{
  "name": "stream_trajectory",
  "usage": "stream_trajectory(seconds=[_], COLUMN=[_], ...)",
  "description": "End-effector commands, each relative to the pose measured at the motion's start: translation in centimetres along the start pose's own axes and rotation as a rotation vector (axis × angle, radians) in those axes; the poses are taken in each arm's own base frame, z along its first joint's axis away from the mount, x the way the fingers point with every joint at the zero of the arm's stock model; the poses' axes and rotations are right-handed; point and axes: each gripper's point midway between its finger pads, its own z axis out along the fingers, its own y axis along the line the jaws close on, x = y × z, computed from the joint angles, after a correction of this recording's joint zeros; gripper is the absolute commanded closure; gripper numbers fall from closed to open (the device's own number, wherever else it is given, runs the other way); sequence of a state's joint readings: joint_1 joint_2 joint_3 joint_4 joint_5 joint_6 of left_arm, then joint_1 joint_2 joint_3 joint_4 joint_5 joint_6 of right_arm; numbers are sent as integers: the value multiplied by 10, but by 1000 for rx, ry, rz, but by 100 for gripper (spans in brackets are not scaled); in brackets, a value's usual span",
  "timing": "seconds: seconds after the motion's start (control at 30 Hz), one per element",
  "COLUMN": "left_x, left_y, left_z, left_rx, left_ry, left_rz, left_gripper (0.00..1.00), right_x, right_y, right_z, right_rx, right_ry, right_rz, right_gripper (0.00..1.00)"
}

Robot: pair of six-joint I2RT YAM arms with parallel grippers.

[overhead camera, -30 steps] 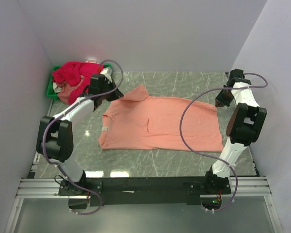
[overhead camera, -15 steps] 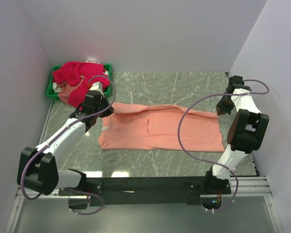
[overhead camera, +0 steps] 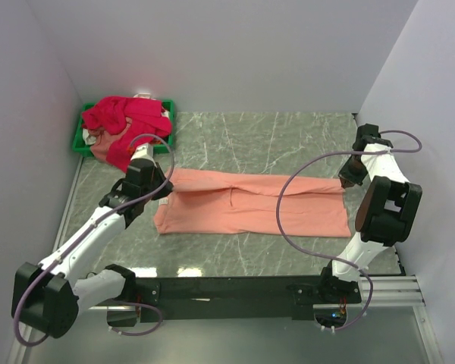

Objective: Fold and stack the t-shirts
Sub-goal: Fold the tshirt

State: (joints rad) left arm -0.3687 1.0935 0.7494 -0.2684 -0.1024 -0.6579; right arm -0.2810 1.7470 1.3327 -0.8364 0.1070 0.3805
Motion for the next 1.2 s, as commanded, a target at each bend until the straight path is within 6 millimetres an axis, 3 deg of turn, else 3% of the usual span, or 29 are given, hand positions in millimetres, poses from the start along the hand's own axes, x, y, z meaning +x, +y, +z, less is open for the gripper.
stream_trajectory(seconds=[0.0,0.43,0.8,0.93,0.97,1.0,1.03,1.07,1.1,1.17], left_x=[0,30,49,54,52,51,46,40,36,21], left_y=[5,24,44,49,50,51,50,48,46,39], left_z=[-11,-18,-12,-10,-12,-14,-16,-20,-22,-26], left_rx=[-13,-64,-149,-182,-188,-197,-203,-197,-193,-171], left_ry=[-30,30,78,103,97,94,77,56,43,3], left_rz=[-34,-60,-74,-76,-81,-92,-97,-104,-106,-103], left_gripper=[100,100,100,84,73,66,53,49,45,38], right_x=[0,27,29,33,34,35,35,36,35,28], right_y=[-7,-35,-49,-54,-56,-57,-58,-59,-61,-61], right_z=[-16,-10,3,5,4,3,0,-2,-5,-16], right_rx=[19,133,232,257,263,269,270,277,282,282], right_ry=[-36,7,31,43,44,42,32,28,21,-13], right_rz=[5,-12,-23,-27,-27,-21,-14,-4,4,25], right_gripper=[100,100,100,100,95,76,67,52,46,43])
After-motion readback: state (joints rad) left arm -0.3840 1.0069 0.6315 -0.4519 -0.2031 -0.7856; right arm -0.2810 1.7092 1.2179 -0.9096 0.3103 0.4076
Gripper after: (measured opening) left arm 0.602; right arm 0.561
